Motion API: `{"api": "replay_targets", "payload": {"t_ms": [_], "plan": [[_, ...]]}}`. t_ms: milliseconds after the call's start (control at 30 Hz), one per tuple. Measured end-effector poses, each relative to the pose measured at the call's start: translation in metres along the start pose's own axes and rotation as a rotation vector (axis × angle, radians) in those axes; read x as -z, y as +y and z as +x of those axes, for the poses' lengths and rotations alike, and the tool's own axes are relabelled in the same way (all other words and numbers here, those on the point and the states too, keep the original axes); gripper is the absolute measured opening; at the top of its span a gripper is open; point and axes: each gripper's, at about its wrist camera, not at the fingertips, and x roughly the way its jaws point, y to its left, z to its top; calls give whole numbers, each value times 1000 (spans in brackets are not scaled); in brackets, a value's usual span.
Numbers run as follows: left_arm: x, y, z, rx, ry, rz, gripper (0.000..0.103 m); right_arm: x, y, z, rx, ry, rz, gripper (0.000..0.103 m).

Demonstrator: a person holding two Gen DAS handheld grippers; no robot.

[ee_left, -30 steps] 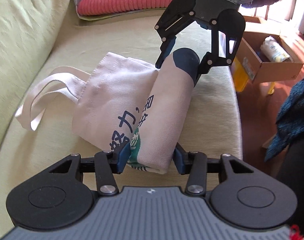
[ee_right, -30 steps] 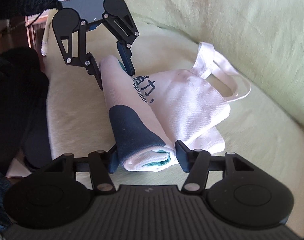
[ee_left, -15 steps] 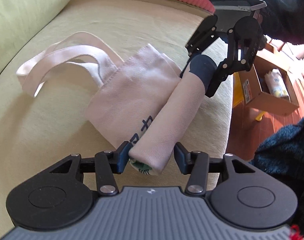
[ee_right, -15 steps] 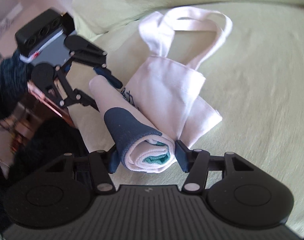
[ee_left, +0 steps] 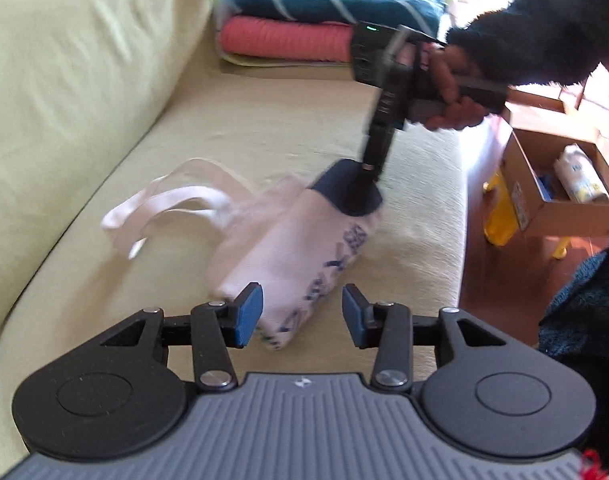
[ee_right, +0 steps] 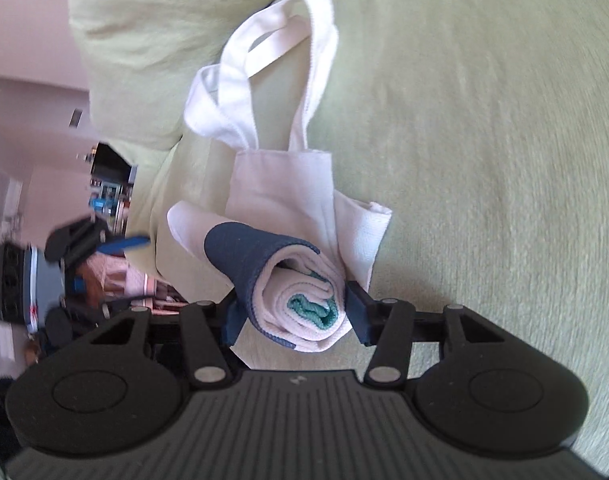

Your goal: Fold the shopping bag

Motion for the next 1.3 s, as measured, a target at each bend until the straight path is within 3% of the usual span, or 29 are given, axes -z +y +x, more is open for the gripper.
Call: {"api": "replay_targets", "payload": {"t_ms": [167,267,400,600,667,700,733,767,900,1100,1300], "plan": [[-4,-2,24,-55,-24,-29,50,5,-9,1,7,-27,98,45],[-9,-5,34,-108,-16,15,50,7,-18,2,-1,-45,154,43],[-9,-3,50,-123,-16,27,56,13,-27,1,-4,-86,187,42],[-3,9,53,-91,-77,-15,60,34,-37,-1,-28,-216,209,39],[-4,9,48,-105,-85,-38,55,43,-38,1,-28,-263,205,39],[-5,8,43,-119,-87,-55,42,45,-40,1,-28,-277,201,39],[-6,7,39,-133,-89,-73,16,49,-41,1,-32,-291,206,39],[-6,6,33,-149,-96,-85,1,51,-43,-1,-37,-300,216,39],[-3,-1,35,-239,-60,-87,0,54,-42,-3,-35,-311,236,39],[-8,1,67,-274,-23,-57,0,45,-32,-1,-23,-315,266,38],[-6,7,76,-264,-48,-76,0,54,-33,4,-50,-396,312,37]]}}
